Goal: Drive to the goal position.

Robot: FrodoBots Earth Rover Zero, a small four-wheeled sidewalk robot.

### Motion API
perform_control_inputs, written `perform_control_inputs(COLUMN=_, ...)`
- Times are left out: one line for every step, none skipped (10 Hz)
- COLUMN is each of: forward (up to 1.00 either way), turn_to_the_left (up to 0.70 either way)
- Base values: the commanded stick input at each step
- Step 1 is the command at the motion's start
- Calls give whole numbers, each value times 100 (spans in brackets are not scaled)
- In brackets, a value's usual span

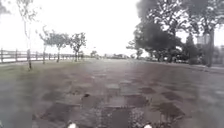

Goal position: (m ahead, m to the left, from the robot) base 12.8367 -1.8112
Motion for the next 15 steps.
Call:
perform_control_inputs(forward=97, turn_to_the_left=-35)
perform_control_inputs(forward=97, turn_to_the_left=-16)
perform_control_inputs(forward=97, turn_to_the_left=-2)
perform_control_inputs(forward=99, turn_to_the_left=0)
perform_control_inputs(forward=100, turn_to_the_left=0)
perform_control_inputs(forward=100, turn_to_the_left=0)
perform_control_inputs(forward=100, turn_to_the_left=17)
perform_control_inputs(forward=100, turn_to_the_left=38)
perform_control_inputs(forward=100, turn_to_the_left=40)
perform_control_inputs(forward=100, turn_to_the_left=26)
perform_control_inputs(forward=100, turn_to_the_left=4)
perform_control_inputs(forward=100, turn_to_the_left=0)
perform_control_inputs(forward=100, turn_to_the_left=0)
perform_control_inputs(forward=100, turn_to_the_left=0)
perform_control_inputs(forward=100, turn_to_the_left=0)
